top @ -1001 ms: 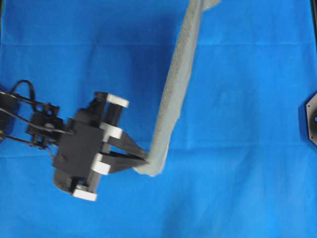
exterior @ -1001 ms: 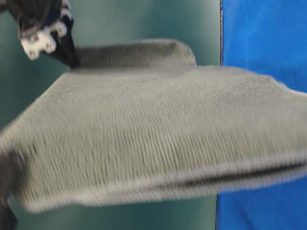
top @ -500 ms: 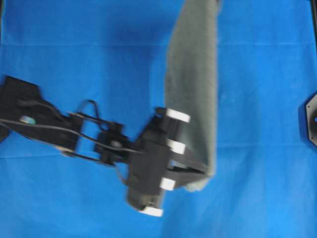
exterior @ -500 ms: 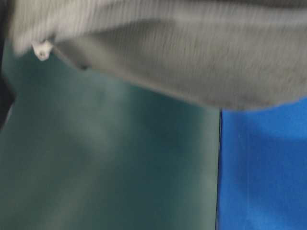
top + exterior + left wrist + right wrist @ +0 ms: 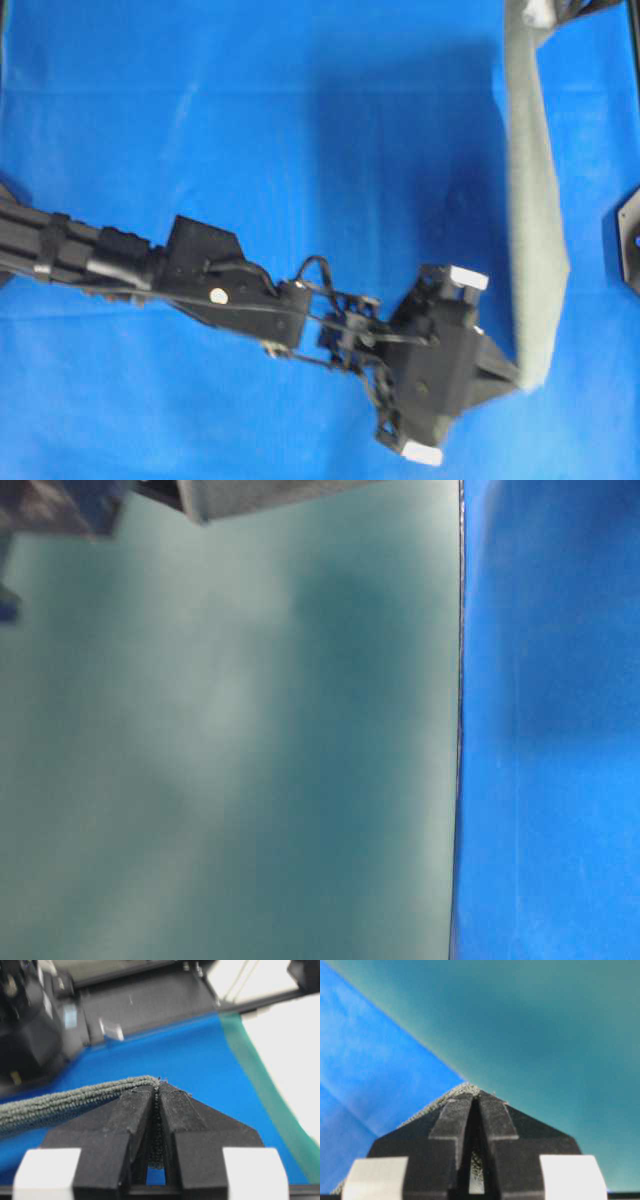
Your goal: Fold a large towel.
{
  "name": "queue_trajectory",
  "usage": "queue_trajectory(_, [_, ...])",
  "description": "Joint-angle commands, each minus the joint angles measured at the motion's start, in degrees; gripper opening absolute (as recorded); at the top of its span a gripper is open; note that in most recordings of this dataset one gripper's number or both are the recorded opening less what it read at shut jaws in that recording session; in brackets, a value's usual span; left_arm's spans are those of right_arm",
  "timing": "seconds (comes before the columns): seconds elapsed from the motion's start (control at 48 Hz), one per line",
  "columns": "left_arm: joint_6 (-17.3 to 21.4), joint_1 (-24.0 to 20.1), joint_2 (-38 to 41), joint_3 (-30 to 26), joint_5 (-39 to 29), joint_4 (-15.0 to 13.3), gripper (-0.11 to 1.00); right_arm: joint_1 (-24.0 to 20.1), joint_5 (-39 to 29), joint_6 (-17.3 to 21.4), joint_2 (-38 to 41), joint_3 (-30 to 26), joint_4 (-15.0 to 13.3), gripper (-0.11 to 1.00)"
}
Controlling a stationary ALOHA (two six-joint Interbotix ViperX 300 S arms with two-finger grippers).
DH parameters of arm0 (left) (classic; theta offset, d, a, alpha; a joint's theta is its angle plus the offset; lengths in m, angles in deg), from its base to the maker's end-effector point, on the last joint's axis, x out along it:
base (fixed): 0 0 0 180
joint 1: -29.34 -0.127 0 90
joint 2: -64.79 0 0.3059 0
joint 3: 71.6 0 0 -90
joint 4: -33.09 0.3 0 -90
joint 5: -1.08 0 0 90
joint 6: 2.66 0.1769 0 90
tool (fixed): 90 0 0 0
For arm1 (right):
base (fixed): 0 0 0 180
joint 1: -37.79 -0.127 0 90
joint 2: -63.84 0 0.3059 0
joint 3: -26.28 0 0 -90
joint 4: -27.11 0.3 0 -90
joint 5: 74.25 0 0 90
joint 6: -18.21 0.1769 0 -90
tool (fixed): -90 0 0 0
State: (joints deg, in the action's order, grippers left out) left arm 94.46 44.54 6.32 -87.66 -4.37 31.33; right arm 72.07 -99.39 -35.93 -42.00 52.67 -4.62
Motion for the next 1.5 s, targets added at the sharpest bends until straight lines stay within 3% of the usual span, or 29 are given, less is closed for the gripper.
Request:
queue_trajectory(0.0, [-2.1,3.6,-5.0,5.8,0.9,-0.5,0.02,-0.5,4.1,0.1,4.9,-1.6,-0.2,0.02])
queue_trajectory(0.167, [-11.7,3.9,-12.3,23.2,4.8,-0.6,0.02,-2.9,12.6,0.1,18.1,-5.6,-0.2,0.02])
queue_trajectory(0.292, [-20.1,4.6,-16.7,34.6,9.8,-0.6,0.02,-4.7,14.5,-0.3,26.7,-10.2,-0.8,0.02])
queue_trajectory(0.417, [-24.3,4.7,-18.8,40.9,13.9,-0.6,0.02,-5.9,14.6,-0.6,31.6,-13.7,-2.3,0.02])
queue_trajectory(0.771, [-23.9,3.0,-17.9,41.1,15.6,-0.2,0.03,-7.9,16.9,-6.1,33.0,-15.1,-3.7,0.02])
queue_trajectory(0.834, [-23.3,2.7,-17.8,40.9,15.6,-0.2,0.07,-7.9,17.1,-6.4,33.0,-15.1,-3.7,0.03])
queue_trajectory(0.938, [-21.8,2.5,-17.8,40.4,15.6,-0.2,0.36,-8.1,17.1,-7.5,33.0,-15.1,-4.0,0.08])
queue_trajectory(1.063, [-19.2,2.5,-18.9,39.7,14.4,-0.2,0.71,-8.1,16.7,-9.6,32.8,-15.0,-4.9,0.46])
queue_trajectory(1.105, [-18.5,2.5,-20.0,39.5,13.1,-0.2,0.77,-8.1,16.4,-10.4,32.7,-15.0,-5.0,0.57])
queue_trajectory(1.188, [-17.5,2.4,-23.3,39.2,8.3,-0.2,0.76,-8.1,15.6,-11.3,32.1,-15.1,-5.0,0.69])
queue_trajectory(1.355, [-15.6,2.4,-32.3,39.3,-5.3,-0.2,0.75,-9.0,13.2,-11.8,28.4,-14.5,-5.0,0.66])
queue_trajectory(1.48, [-13.7,1.3,-38.4,39.7,-11.6,0.2,0.74,-10.1,12.0,-11.8,23.6,-12.1,-4.9,0.67])
